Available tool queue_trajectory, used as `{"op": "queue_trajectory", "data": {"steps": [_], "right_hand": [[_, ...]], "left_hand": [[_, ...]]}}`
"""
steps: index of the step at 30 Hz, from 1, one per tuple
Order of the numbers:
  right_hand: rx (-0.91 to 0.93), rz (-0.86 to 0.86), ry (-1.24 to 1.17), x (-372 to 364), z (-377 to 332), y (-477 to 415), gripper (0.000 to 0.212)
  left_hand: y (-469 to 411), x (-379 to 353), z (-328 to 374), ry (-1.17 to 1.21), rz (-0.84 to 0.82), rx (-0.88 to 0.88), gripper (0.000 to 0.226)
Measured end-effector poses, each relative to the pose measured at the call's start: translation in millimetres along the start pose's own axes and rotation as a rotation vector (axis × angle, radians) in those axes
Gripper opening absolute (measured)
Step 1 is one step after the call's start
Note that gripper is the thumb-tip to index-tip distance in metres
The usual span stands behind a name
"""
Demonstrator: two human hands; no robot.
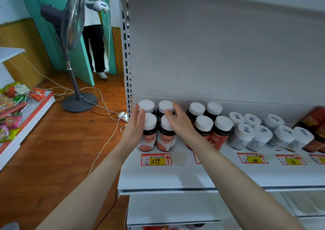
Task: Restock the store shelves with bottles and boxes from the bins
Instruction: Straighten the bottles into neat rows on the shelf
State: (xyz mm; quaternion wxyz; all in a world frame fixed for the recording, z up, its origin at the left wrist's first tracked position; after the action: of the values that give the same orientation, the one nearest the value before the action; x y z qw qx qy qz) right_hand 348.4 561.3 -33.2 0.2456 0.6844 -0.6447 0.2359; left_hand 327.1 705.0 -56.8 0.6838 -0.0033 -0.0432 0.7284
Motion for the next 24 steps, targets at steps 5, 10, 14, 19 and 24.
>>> {"op": "queue_trajectory", "data": {"steps": [5, 10, 14, 19, 24], "right_hand": [[-0.009, -0.006, 0.014, -5, 2, 1, 0.056], [0.028, 0.034, 0.088, 8, -3, 2, 0.052], [0.102, 0.116, 0.113, 43, -15, 1, 0.047], [0.21, 0.238, 0.146, 106, -23, -4, 0.031], [0.259, 0.287, 0.305, 166, -10, -9, 0.026]], "left_hand": [[3, 2, 2, -0.026, 0.001, -0.022, 0.058], [7, 6, 19, -0.211, 0.04, -0.139, 0.033], [5, 7, 30, -0.514, 0.092, -0.172, 0.051], [16, -20, 49, -0.711, 0.038, -0.355, 0.044], [28, -74, 60, -0.716, -0.018, -0.441, 0.041]]}}
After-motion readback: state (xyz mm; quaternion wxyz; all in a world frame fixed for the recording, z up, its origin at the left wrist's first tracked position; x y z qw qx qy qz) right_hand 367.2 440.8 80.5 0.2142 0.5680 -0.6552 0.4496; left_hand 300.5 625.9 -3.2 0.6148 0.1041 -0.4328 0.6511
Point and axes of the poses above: each hand's wrist, its own y-axis away from the middle knuckle, its own x-axis out of the back of the hand, z = x × y, the point moved 3 cm from there along -y, towards the middle knuckle, and after that the axes turned 8 degrees about y, right-handed, at the moved point
